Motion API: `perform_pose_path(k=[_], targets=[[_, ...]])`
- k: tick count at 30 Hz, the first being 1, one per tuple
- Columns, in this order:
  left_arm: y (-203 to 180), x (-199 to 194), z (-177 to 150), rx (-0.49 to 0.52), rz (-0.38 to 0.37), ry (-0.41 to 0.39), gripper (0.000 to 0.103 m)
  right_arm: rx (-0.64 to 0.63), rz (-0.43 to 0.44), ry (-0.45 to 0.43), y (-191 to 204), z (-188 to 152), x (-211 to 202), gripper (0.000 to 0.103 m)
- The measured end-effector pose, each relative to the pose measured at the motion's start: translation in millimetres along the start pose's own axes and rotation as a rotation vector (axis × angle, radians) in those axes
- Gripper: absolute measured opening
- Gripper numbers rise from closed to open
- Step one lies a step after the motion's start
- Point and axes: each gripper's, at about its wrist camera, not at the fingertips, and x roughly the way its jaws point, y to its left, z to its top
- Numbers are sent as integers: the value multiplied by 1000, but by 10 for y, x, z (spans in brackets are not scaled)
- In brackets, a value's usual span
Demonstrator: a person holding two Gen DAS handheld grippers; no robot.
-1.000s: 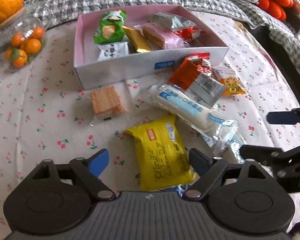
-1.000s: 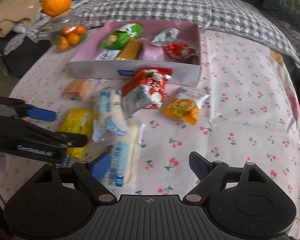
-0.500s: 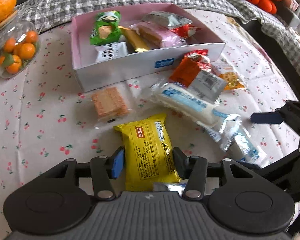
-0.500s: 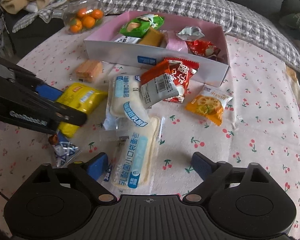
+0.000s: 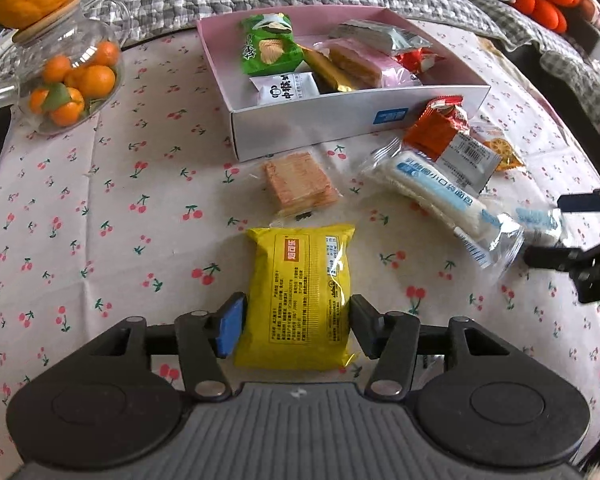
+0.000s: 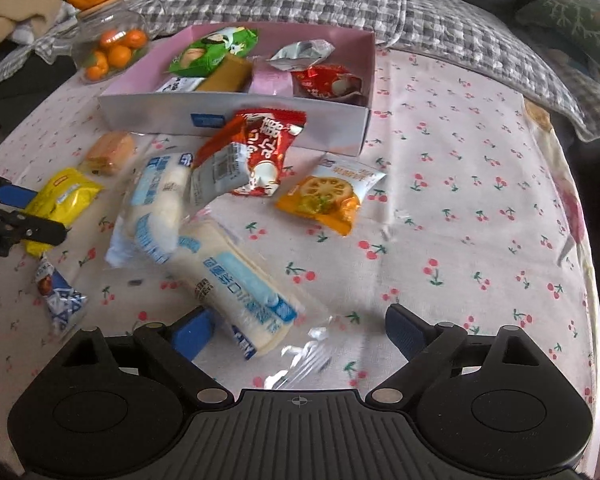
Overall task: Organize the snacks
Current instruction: 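Grasp the yellow square packet with the left gripper while the right gripper grasps a white milk-bread packet, then carry both packets into the pink box and open both grippers to release them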
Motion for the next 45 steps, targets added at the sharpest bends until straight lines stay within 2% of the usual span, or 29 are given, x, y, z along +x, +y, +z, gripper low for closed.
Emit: perform_pose_path(k=[4,7,15,18,20,21,23,24,25,26,28,37,45], targets=[[-29,12,-27,26,2,2,68,-58,10,-36,68,-31,-17,94],[-73,26,-35,46,13,1,73,-118,16,-61,180,-6,-1,94],[-68,35,-49,53,14,-6,76,-206,22,-90,376,75,36,92],[-67,29,-51,49,14,-5,73,-202,38,-83,363,91,43,85],[-62,19,-49,42,17,-5,69,-186,70,-71,353,105,32,71],[-56,11,-47,37,19,-5,65,-183,77,-66,360,108,20,68],[-45,-4,-45,27,25,-7,58,-190,90,-65,385,98,-6,52],[-37,-13,-44,21,25,-8,53,-191,95,-64,394,91,-21,47],[-33,-17,-42,16,24,-7,51,-190,103,-61,399,88,-33,39],[-27,-21,-40,10,23,-6,50,-191,109,-57,405,83,-43,35],[-19,-35,-42,-1,27,-6,47,-202,102,-50,412,76,-66,32],[5,-146,-48,-45,-19,3,46,-159,72,-38,258,17,-207,30],[-48,-293,-98,-49,-73,-19,46,-121,74,-91,134,-4,-430,29]])
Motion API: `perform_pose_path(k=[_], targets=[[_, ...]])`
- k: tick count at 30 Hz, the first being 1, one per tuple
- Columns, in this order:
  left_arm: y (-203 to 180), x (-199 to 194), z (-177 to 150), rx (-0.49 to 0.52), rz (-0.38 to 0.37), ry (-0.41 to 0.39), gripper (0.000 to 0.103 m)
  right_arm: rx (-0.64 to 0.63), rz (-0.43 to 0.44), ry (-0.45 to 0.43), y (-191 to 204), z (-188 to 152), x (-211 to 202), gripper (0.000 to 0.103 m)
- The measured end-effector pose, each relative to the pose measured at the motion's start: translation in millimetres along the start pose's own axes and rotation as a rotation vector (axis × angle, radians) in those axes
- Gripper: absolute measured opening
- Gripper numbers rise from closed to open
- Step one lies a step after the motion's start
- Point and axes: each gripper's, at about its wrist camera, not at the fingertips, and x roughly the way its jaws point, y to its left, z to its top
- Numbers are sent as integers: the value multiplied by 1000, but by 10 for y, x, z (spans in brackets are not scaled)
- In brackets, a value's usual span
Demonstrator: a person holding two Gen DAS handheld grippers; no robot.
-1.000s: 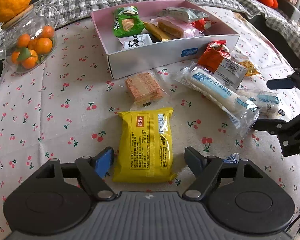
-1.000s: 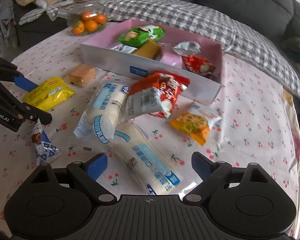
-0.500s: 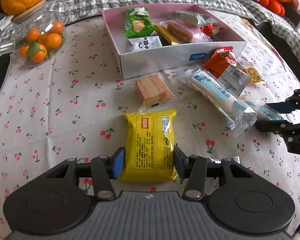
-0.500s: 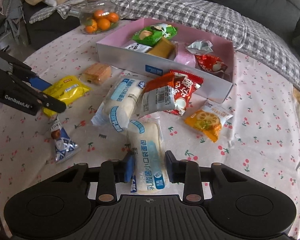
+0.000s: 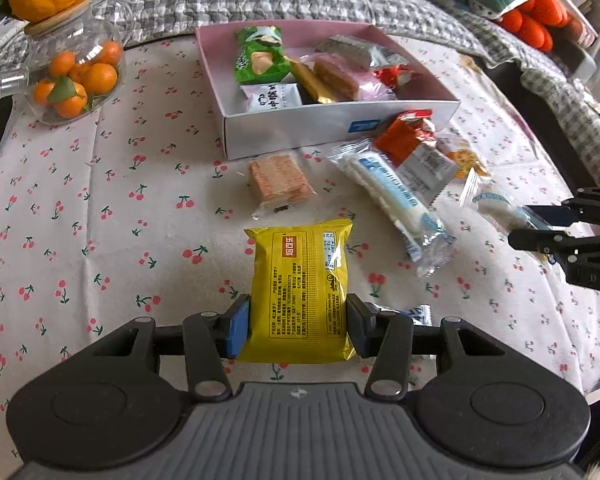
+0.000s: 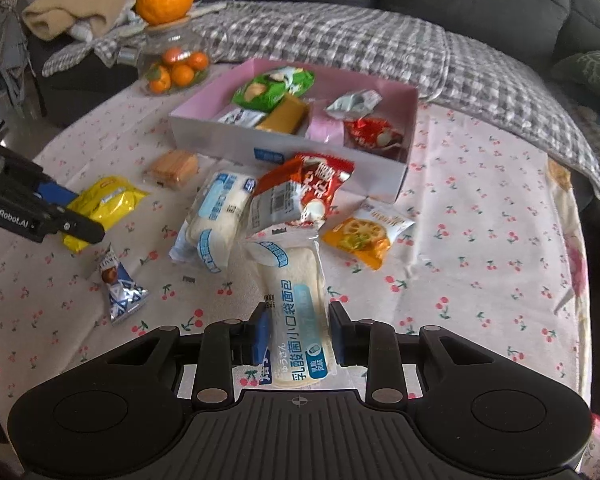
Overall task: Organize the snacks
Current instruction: 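Carry both packets into the pink box and open both grippers to release them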
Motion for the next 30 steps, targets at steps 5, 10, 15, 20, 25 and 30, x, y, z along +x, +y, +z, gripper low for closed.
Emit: perform_pose_path(k=[5,10,15,20,25,30], targets=[[-30,-83,-12,0,-19,-25,46,14,-13,-30,4,4,-117,29],[-42,-118,26,-7,-16,-48,46,30,-9,-67,17,84,-171,29],[-26,-150,83,-26,-7,-72,46,44,-17,-83,22,197,-145,29],[-14,-197,227,-50,2,-111,46,68,-11,-160,-27,394,-122,29],[-29,-179,420,-84,20,-146,46,139,8,-183,-72,683,-44,29],[1,-80,627,-140,40,-164,46,208,27,-188,-112,936,92,29]])
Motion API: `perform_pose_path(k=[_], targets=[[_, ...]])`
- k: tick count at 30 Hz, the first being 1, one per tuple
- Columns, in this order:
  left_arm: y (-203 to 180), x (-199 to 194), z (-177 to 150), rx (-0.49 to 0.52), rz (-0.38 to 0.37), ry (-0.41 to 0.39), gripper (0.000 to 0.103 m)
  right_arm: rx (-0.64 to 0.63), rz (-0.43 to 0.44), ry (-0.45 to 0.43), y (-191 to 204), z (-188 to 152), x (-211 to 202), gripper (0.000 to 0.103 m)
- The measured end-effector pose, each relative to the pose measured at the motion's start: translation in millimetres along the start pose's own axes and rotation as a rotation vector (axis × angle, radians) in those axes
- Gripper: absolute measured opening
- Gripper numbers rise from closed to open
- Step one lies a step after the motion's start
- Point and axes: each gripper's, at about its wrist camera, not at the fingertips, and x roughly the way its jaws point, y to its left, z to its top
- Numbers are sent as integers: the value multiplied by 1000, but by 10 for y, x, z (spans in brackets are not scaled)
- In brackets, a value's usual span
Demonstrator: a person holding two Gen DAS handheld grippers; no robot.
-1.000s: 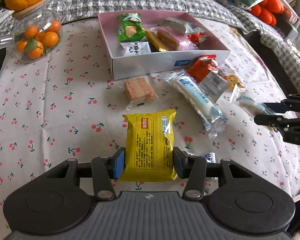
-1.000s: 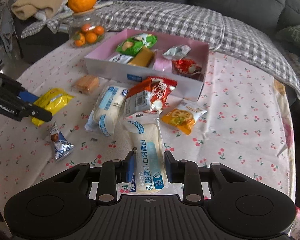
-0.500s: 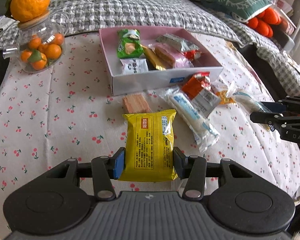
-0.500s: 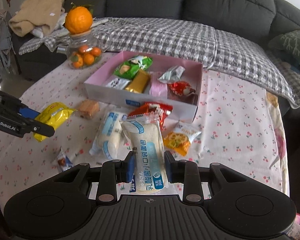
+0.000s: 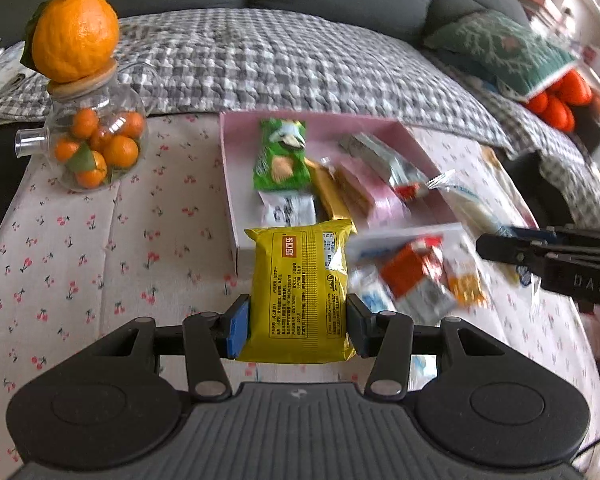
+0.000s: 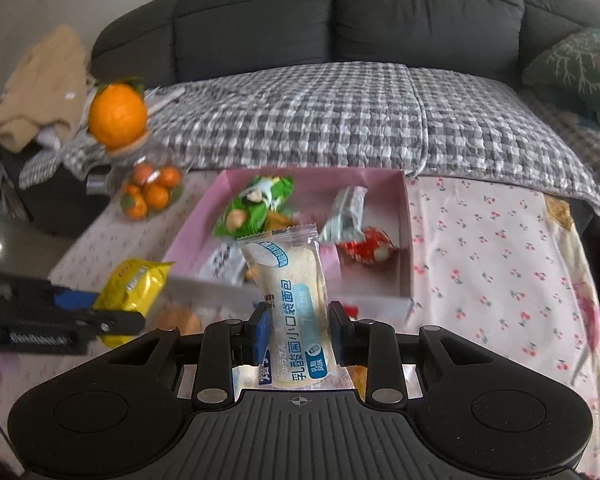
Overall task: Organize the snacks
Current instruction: 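Carry both packets into the pink box and open both grippers to release them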
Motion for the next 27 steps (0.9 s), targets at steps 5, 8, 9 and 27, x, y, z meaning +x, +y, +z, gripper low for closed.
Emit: perform_pose_path(k=[5,8,9,27], targets=[[22,203,168,-59,45,-22,46,97,21,7,-20,174,262,29],[19,308,229,-68,84,-38,46,144,23,8,-36,260,429,29],[15,326,250,-70,87,-43,46,153,24,10,-37,283,479,29],[-138,670,408,-47,165,-122,47,252,-2,-8,-178,414,1036,34]])
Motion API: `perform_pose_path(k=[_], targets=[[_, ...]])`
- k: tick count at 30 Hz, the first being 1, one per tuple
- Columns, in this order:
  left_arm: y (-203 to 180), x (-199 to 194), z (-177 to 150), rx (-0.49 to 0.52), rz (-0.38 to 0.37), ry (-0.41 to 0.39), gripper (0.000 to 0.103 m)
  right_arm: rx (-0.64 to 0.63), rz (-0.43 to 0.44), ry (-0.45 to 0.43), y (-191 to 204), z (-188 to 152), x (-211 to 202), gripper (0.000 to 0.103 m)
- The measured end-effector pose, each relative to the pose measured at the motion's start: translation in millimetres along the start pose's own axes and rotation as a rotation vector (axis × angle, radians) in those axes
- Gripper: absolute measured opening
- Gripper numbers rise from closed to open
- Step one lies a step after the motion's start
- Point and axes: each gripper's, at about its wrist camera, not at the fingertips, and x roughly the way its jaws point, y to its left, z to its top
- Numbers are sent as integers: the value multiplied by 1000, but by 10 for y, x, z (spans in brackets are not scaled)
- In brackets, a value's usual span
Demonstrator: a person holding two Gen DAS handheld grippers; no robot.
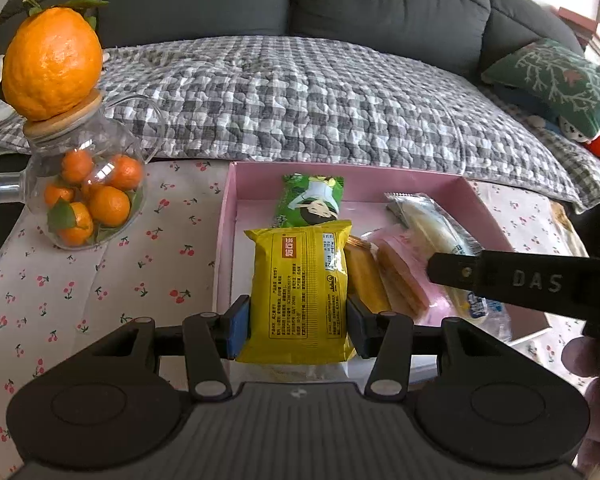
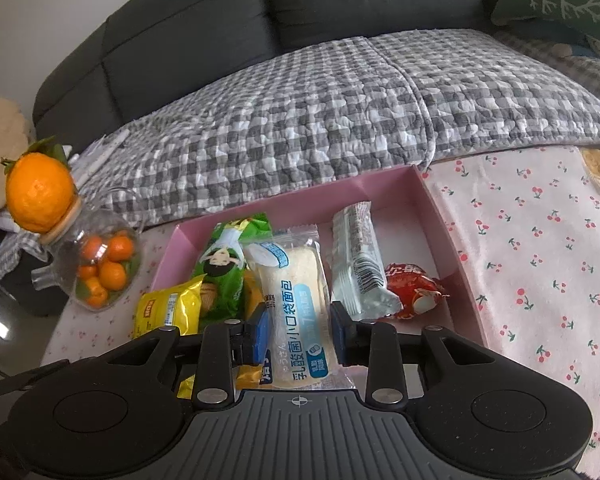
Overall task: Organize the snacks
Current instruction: 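Carry both packets into the pink box and open both grippers to release them, then withdraw both open grippers from the box toward the remaining snacks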
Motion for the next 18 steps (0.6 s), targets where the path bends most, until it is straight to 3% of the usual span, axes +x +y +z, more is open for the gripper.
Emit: perform_pose_path(k=[4,9,14,18], targets=[[-39,-17,-3,35,27,-21,67,10,-6,-7,-15,19,-36,49],[-58,-54,0,47,45,-23,74,15,-12,-22,5,18,-118,51],[-36,-104,-22,49,47,-20,78,9,-5,-36,35,7,-223,60],[-6,-133,-47,28,38,18,79,-22,-1,-24,61,-11,-308,60]])
